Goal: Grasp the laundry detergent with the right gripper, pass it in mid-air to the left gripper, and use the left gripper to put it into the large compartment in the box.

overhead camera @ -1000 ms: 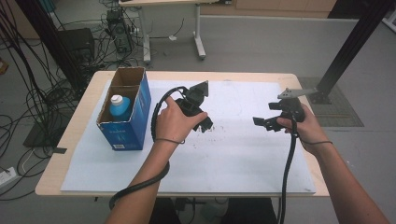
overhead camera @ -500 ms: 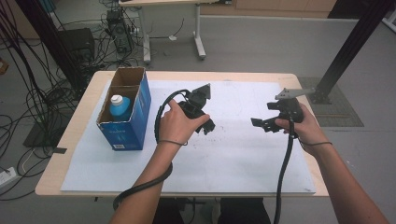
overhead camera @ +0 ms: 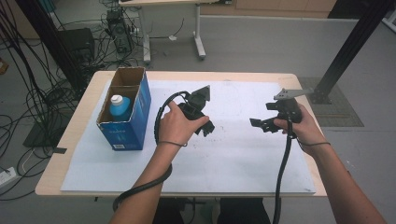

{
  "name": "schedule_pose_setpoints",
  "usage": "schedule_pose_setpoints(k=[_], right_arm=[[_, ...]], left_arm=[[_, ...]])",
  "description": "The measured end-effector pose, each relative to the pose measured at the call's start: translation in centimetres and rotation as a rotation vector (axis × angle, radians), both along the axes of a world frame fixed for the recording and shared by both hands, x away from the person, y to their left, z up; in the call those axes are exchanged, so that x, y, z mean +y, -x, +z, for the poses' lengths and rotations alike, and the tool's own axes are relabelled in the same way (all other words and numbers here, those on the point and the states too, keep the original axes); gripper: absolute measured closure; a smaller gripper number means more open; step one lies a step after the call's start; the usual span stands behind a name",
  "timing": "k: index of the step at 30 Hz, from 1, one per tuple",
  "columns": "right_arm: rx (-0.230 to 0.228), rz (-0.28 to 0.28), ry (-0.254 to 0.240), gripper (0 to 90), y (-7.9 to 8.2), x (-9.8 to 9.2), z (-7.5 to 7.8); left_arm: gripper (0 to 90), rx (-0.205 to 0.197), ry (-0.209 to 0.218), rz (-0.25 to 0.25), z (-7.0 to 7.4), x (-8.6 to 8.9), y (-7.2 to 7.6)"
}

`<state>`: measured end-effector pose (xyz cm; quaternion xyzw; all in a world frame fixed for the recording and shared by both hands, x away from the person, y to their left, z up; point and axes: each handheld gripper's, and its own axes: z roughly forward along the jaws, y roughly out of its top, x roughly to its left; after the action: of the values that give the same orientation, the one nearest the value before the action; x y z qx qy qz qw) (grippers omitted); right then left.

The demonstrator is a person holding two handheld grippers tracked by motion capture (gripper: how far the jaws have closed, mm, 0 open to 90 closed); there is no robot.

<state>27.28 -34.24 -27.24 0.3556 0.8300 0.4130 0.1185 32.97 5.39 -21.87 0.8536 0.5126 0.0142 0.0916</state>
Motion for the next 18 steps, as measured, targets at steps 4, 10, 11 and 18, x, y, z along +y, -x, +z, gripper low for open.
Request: schedule_pose_setpoints(k=[4, 10, 11, 18], right_arm=[[0.002, -0.004, -0.001, 3.2, -0.05, -0.03, -0.08], [0.007, -0.001, 0.0, 3.2, -0.19, 0.13, -0.26], [0.008, 0.0, 0.002, 3.2, -0.24, 0.18, -0.27], [0.005, -0.005, -0.003, 3.2, -0.11, 0.24, -0.29]], left_arm=[[8.1, 0.009, -0.001, -0.003, -0.37, -0.09, -0.08], [8.1, 0.017, 0.0, 0.001, -0.83, -0.04, -0.31], [8.1, 0.016, -0.001, 0.005, -0.84, -0.03, -0.28], [8.2, 0.021, -0.001, 0.0, -1.02, 0.09, -0.25]])
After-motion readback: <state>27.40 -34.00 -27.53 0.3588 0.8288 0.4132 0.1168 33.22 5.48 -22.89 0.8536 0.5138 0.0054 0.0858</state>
